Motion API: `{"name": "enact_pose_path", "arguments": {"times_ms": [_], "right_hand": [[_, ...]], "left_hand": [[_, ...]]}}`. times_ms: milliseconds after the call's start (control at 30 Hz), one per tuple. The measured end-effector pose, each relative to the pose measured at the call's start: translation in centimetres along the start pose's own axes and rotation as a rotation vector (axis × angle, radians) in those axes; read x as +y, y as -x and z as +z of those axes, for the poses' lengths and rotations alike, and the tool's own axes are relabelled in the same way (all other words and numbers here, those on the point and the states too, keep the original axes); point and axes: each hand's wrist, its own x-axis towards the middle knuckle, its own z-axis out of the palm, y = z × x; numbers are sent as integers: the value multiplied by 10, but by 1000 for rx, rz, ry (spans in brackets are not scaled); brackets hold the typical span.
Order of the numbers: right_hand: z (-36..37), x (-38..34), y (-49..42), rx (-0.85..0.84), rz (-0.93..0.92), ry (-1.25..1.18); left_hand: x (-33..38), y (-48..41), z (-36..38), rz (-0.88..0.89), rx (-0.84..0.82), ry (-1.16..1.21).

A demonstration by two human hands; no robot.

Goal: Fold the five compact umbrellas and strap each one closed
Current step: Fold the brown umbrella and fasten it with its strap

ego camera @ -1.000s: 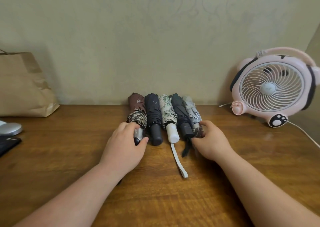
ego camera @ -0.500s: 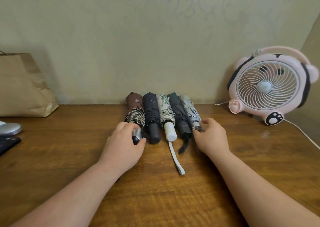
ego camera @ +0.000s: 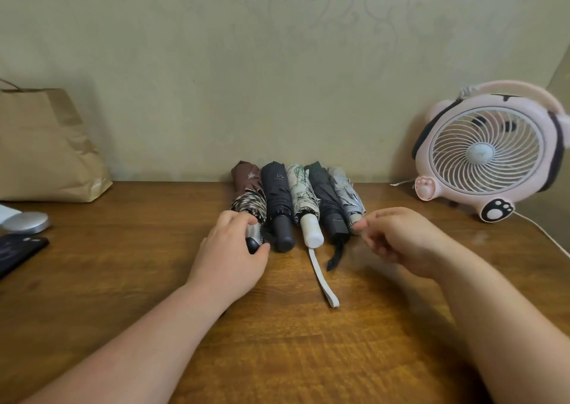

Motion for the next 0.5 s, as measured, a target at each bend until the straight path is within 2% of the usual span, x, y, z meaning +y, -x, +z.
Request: {"name": "enact_pose_path", "arguments": {"times_ms": [67, 100, 233, 300, 400, 467, 500], "right_hand": [[-11, -3, 10, -57, -19, 201], [-14, -2, 12, -9, -33, 278], [-11, 13, -2, 437, -186, 533], [-2, 23, -10, 511, -236, 486], [9, 31, -31, 450, -291, 406], [12, 24, -44, 332, -235, 334], [11, 19, -52, 271, -193, 328]], "left_hand": [[-1, -1, 1, 3, 10, 1], [-1, 0, 1, 2, 11, 1], [1, 0, 1, 11, 16, -28], [3, 1, -2, 7, 43, -43], [0, -3, -9, -31, 138, 7], [-2, -17, -20, -127, 224, 185], [-4, -28, -25, -213, 211, 313]]}}
